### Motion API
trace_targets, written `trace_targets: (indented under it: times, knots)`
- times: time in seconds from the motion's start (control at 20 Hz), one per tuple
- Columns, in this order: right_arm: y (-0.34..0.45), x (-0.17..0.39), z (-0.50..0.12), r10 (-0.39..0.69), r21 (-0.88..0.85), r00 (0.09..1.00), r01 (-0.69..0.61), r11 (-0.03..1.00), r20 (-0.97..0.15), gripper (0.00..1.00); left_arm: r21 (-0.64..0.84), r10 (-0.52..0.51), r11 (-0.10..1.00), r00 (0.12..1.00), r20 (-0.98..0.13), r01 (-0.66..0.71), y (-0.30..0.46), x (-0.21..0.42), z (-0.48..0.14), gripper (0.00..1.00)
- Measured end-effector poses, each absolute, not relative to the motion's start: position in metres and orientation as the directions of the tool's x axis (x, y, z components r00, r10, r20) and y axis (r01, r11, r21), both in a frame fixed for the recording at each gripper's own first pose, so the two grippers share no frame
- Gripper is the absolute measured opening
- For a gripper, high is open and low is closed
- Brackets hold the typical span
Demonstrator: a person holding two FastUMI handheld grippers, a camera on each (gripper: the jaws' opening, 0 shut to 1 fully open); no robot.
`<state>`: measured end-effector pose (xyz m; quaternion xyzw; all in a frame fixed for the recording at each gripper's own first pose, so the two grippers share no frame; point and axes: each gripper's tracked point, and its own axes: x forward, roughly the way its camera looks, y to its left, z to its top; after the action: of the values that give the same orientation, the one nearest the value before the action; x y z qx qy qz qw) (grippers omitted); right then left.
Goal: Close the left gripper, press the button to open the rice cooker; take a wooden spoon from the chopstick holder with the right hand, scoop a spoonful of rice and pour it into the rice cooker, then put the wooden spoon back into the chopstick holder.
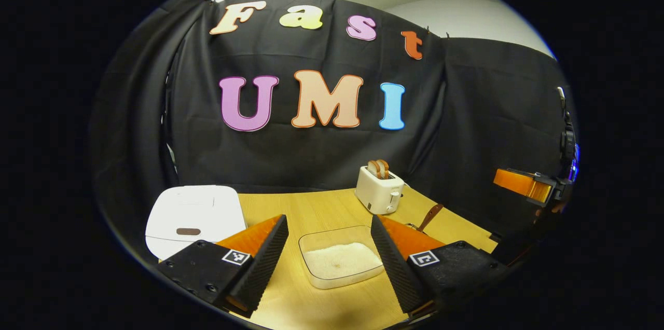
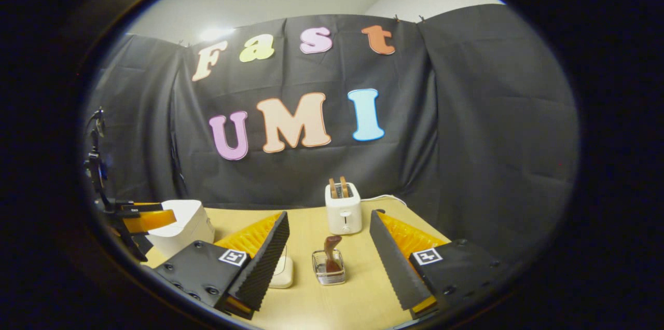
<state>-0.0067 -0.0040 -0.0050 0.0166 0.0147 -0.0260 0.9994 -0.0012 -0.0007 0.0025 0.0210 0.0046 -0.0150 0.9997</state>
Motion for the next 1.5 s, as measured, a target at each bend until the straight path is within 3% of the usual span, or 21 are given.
trace_targets:
  times: [0.4, 0.7, 0.85, 0.9, 0.95, 1.05, 1.5]
  knots:
    - [-0.004, -0.007, -0.005, -0.026, -0.009, 0.999, 0.025, 1.0, -0.038, 0.99, -0.034, 0.008, 0.999, 1.0, -0.005, -0.008, 0.027, -0.002, 0.004, 0.92]
    - [-0.004, -0.005, -0.004, -0.013, -0.024, 0.999, 0.012, 1.0, -0.035, 1.0, -0.026, 0.079, 0.996, 0.997, -0.019, -0.08, 0.06, -0.004, 0.005, 0.52]
    - [0.0, -0.004, -0.004, 0.001, -0.023, 0.999, -0.002, 1.0, -0.039, 1.0, -0.018, 0.123, 0.992, 0.992, -0.018, -0.123, 0.079, -0.005, 0.005, 0.18]
    - [-0.001, -0.004, -0.004, 0.005, -0.027, 0.999, -0.006, 1.0, -0.041, 1.0, -0.019, 0.133, 0.991, 0.991, -0.022, -0.134, 0.084, -0.005, 0.005, 0.19]
    - [0.0, -0.004, -0.003, 0.01, -0.031, 0.999, -0.011, 0.999, -0.042, 1.0, -0.014, 0.151, 0.988, 0.988, -0.027, -0.152, 0.09, -0.004, 0.002, 0.1]
    - [0.002, -0.004, -0.003, 0.024, -0.031, 0.999, -0.026, 0.999, -0.043, 1.0, -0.003, 0.208, 0.978, 0.978, -0.02, -0.208, 0.112, -0.006, 0.002, 0.0]
    - [0.009, -0.003, -0.005, 0.076, -0.059, 0.995, -0.08, 0.995, -0.059, 1.0, 0.056, 0.326, 0.944, 0.945, -0.034, -0.324, 0.194, 0.0, -0.009, 0.0]
